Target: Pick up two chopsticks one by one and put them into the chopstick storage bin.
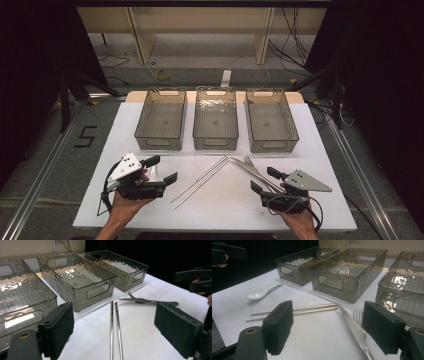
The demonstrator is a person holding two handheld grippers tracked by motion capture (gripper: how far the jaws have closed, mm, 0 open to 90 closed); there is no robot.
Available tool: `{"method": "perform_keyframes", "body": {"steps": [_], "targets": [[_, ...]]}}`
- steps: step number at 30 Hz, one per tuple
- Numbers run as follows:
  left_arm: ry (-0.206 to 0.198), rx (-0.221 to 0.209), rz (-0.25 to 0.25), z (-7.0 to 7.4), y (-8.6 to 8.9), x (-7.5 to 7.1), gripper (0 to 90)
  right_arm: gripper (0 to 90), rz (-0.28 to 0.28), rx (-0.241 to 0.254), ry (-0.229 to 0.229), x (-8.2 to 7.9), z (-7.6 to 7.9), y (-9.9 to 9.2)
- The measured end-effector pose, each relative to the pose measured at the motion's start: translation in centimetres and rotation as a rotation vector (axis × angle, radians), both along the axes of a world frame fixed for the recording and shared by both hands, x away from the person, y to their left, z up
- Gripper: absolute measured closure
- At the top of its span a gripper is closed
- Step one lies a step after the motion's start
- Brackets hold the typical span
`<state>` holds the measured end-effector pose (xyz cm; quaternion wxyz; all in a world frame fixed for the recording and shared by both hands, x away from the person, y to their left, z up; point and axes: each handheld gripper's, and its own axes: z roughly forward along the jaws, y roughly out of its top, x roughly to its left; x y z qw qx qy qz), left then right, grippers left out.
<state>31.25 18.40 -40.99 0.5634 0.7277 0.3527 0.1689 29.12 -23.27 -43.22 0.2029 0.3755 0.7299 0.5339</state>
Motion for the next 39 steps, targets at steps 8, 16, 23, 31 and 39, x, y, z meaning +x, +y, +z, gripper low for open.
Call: {"method": "perform_keyframes", "body": {"steps": [8,16,23,31,39], "targets": [[0.01,0.0,0.006,0.0,0.1,0.3,15.9,26.6,0.0,-0.011,0.002,0.0,0.0,0.0],[0.12,0.119,-0.024,0.2,-0.8,1.8,16.7,26.6,0.008,-0.024,0.024,0.2,-0.1,0.3],[0.214,0.316,-0.047,0.7,-3.0,3.5,20.4,26.6,0.006,-0.033,0.029,0.3,-0.1,0.1],[0.311,0.423,-0.06,1.0,-4.8,5.5,25.5,26.6,0.015,-0.044,0.051,0.4,-0.2,0.2],[0.412,0.504,-0.075,-0.7,-6.0,7.4,33.8,26.6,0.014,-0.052,0.063,0.5,-0.2,0.2]]}}
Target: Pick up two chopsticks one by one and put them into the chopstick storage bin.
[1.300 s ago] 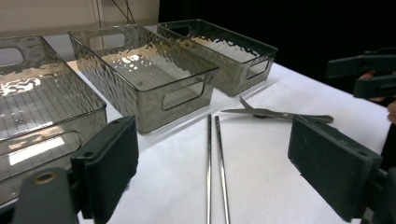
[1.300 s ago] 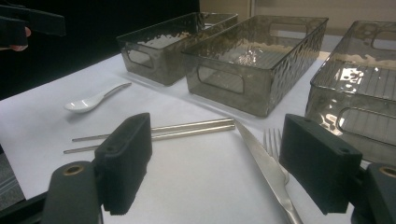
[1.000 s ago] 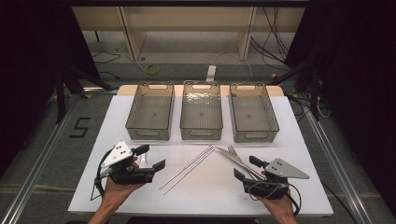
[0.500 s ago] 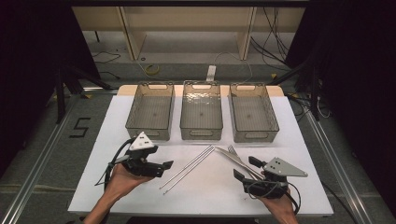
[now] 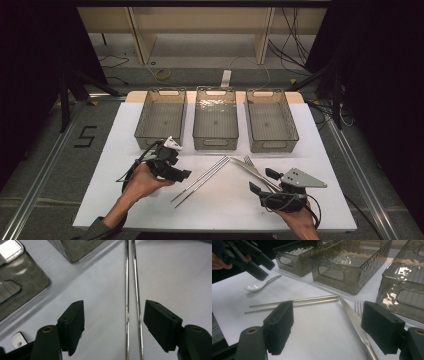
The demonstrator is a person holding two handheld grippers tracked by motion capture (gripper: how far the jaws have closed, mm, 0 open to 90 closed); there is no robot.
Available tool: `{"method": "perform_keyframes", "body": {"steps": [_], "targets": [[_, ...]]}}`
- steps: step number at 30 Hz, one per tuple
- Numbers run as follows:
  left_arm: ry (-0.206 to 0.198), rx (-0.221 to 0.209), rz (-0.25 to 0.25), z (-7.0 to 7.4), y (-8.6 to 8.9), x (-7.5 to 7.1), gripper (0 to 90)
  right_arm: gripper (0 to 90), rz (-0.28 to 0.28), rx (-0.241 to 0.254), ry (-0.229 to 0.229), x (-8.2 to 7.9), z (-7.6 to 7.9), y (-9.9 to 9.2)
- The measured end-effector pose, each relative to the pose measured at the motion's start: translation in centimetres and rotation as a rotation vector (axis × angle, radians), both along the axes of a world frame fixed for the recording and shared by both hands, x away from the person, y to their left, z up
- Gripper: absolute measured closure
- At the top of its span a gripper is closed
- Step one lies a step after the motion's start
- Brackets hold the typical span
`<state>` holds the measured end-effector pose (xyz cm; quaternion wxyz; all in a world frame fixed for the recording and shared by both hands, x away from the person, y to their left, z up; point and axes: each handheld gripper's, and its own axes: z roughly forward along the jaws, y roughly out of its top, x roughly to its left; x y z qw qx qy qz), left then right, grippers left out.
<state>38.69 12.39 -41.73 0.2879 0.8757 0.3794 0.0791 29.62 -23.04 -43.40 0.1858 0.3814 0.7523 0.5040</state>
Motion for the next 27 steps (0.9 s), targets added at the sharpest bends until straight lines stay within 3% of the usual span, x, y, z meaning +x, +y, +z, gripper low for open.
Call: {"method": "perform_keyframes", "body": {"steps": [3,6,9,12,22,27], "targets": [[0.043,0.011,0.0,-0.7,-0.5,0.5,36.2,26.6,0.004,-0.002,0.001,0.0,0.0,0.0],[0.058,0.061,-0.014,-1.3,-1.4,0.9,39.0,26.6,0.007,-0.006,0.002,0.1,-0.1,0.1],[0.077,0.065,-0.021,-1.6,-2.3,1.3,43.1,26.6,0.008,-0.007,0.004,0.1,-0.1,0.1],[0.108,0.1,-0.042,-2.2,-3.0,1.8,44.5,26.6,0.01,-0.009,0.005,0.1,-0.1,0.1],[0.168,0.146,-0.074,-3.6,-4.7,2.7,55.0,26.6,0.015,-0.02,0.018,0.2,-0.2,0.2],[0.173,0.173,-0.097,-3.7,-5.4,3.0,59.4,26.6,0.021,-0.027,0.023,0.2,-0.2,0.3]]}}
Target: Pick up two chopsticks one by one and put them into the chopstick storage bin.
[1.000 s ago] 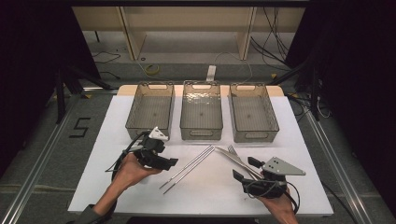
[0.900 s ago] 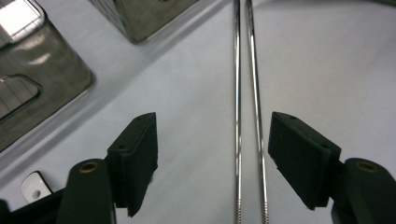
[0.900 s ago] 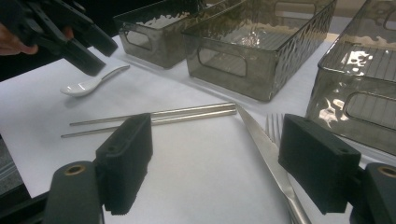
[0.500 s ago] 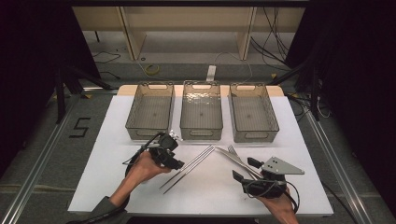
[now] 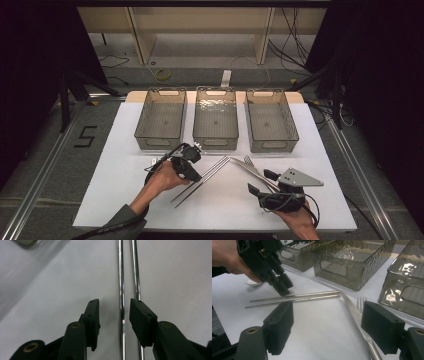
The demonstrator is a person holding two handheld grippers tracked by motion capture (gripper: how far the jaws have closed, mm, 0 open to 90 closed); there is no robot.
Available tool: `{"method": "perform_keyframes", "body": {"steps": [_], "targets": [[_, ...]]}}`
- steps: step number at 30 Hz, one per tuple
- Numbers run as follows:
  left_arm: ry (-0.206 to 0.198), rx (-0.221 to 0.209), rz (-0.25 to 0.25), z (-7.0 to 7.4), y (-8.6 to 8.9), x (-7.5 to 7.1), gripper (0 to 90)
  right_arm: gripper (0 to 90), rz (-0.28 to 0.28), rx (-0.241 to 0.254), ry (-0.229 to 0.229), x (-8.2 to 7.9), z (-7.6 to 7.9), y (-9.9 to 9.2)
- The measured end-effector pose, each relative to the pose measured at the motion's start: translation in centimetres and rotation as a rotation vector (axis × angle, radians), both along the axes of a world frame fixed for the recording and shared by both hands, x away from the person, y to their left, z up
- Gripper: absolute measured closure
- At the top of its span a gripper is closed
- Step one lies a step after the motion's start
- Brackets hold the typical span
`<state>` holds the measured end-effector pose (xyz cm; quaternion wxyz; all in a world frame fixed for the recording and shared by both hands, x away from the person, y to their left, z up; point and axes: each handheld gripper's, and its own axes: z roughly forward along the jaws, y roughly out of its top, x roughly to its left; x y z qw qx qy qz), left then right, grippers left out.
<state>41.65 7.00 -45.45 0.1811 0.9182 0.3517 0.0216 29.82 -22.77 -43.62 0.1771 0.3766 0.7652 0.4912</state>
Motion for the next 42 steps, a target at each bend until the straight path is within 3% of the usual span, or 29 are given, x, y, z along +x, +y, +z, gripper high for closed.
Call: {"method": "perform_keyframes", "body": {"steps": [13,24,31,42], "targets": [[0.023,0.028,-0.03,-0.6,-0.8,0.2,69.2,27.2,0.005,0.003,0.003,0.0,0.0,0.0],[-0.016,0.069,-0.046,-0.7,-1.1,0.0,78.3,27.9,0.004,-0.005,0.005,0.1,-0.1,0.1],[-0.017,0.074,-0.055,-0.8,-1.3,-0.1,84.2,28.3,0.004,-0.011,0.006,0.1,-0.1,0.1],[-0.019,0.074,-0.067,-0.7,-1.2,0.0,85.5,28.7,0.006,-0.015,0.009,0.0,-0.1,0.2]]}}
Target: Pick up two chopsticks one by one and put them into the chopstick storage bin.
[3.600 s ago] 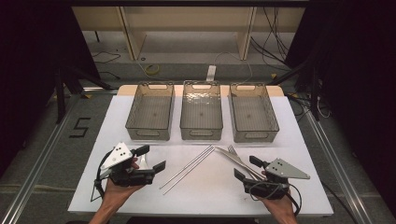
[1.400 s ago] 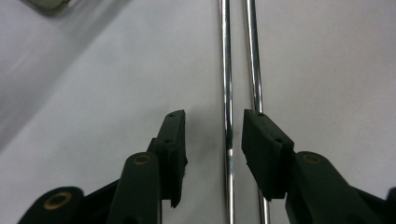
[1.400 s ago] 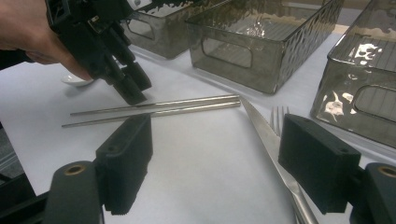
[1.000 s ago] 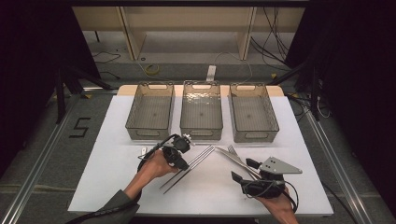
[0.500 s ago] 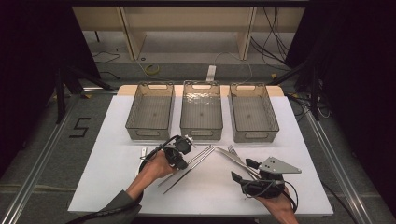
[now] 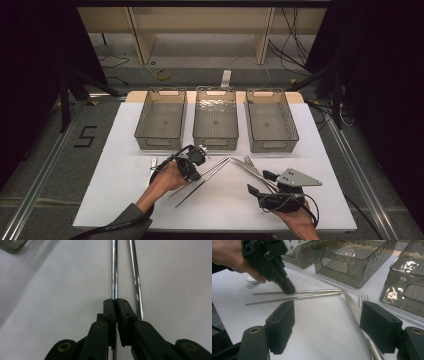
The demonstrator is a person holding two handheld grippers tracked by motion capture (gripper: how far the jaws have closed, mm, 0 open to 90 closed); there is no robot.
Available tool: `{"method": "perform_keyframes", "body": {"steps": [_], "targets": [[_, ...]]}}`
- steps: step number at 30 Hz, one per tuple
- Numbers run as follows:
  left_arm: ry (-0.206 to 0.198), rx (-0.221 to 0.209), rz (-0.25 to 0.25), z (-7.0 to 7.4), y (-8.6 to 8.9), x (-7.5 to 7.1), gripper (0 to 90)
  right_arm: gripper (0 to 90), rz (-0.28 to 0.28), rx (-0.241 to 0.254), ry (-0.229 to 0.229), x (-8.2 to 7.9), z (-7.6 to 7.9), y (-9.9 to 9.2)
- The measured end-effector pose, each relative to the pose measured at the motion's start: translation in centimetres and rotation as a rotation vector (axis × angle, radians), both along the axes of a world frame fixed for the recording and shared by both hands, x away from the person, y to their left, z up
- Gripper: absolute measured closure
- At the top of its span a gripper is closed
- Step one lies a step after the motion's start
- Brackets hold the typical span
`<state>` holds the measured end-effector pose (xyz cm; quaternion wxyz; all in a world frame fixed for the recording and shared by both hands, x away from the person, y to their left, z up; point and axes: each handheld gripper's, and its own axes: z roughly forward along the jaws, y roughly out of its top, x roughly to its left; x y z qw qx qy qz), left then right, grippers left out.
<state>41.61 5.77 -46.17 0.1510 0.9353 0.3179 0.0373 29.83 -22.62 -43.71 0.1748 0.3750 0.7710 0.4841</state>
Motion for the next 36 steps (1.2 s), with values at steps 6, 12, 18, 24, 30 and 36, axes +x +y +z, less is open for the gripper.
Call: {"method": "perform_keyframes", "body": {"steps": [6,12,18,24,30,36], "targets": [[-0.003,-0.005,0.001,0.1,0.2,0.1,85.6,29.0,0.0,-0.001,0.0,0.0,0.0,0.0],[-0.003,-0.025,0.01,0.6,1.0,0.3,85.7,29.1,-0.002,-0.001,-0.004,0.0,0.1,0.0],[-0.014,-0.036,0.004,1.5,1.7,0.2,85.7,29.1,0.001,0.001,-0.007,-0.1,0.0,0.0],[-0.029,-0.067,-0.004,2.8,2.2,-0.1,85.8,29.2,-0.001,0.0,-0.006,-0.1,0.1,-0.1],[-0.045,-0.101,-0.017,4.6,3.0,-0.5,85.7,29.3,-0.002,-0.003,-0.007,-0.1,0.1,-0.1],[-0.049,-0.156,-0.031,6.5,3.8,-1.1,85.7,29.5,-0.006,-0.003,-0.006,0.0,0.1,-0.2]]}}
